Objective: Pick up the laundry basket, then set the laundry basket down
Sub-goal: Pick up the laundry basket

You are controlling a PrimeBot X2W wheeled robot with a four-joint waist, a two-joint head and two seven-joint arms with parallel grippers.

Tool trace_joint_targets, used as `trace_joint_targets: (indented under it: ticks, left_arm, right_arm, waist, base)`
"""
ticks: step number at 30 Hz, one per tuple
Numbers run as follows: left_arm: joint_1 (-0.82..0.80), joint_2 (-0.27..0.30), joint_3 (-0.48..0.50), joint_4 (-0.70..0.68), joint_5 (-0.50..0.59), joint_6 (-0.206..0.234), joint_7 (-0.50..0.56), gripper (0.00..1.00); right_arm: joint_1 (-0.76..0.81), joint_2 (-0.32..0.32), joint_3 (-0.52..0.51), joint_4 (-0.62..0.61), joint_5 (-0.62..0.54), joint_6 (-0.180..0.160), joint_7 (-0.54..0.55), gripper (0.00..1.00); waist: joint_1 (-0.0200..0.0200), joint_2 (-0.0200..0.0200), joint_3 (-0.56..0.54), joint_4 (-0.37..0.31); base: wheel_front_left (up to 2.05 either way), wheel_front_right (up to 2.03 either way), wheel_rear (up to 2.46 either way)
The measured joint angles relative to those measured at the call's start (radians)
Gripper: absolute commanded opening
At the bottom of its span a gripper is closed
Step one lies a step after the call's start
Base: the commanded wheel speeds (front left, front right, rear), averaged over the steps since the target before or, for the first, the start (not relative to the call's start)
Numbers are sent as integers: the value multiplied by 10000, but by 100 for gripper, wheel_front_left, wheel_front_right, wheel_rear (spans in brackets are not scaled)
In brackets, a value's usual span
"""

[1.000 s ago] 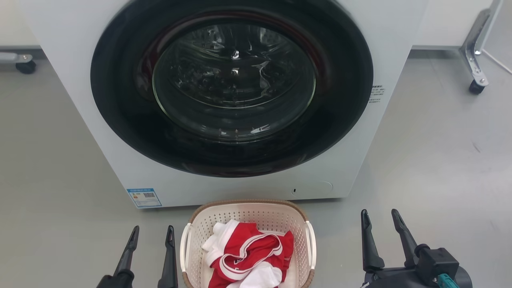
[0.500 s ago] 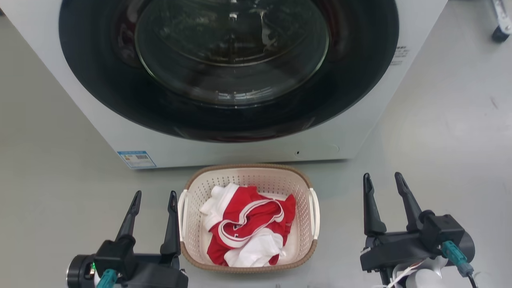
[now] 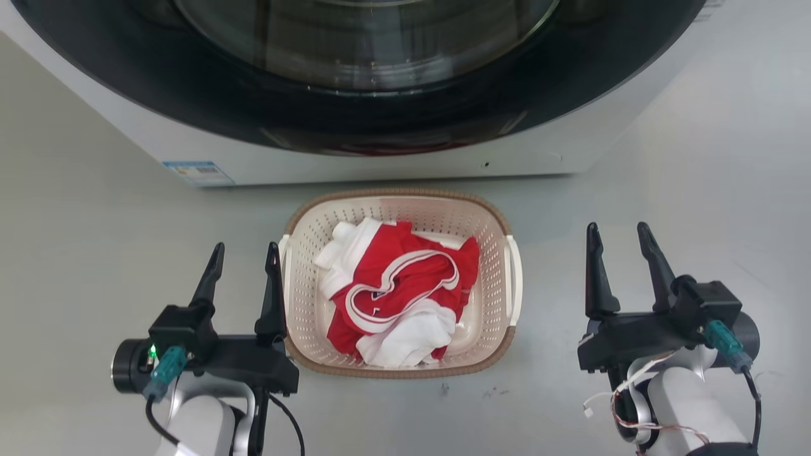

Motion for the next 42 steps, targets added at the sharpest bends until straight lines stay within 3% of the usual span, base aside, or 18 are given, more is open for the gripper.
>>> trace_joint_targets:
  ticks: [25,42]
  left_arm:
    - [-3415,-196,-336,3051,-161,-270,63,100]
    - [-4439,-240,-619,4876,-165,-445,6,100]
  right_arm:
    - [-2939,-134,-67,2174,-213,90,-25,100]
    - [-3736,-142,295,3453,-201,215,-27,100]
  waist:
    - [0,1,3652,561]
    - [-1,0,4870,781]
  base:
    - [0,0,0]
    - [0,0,0]
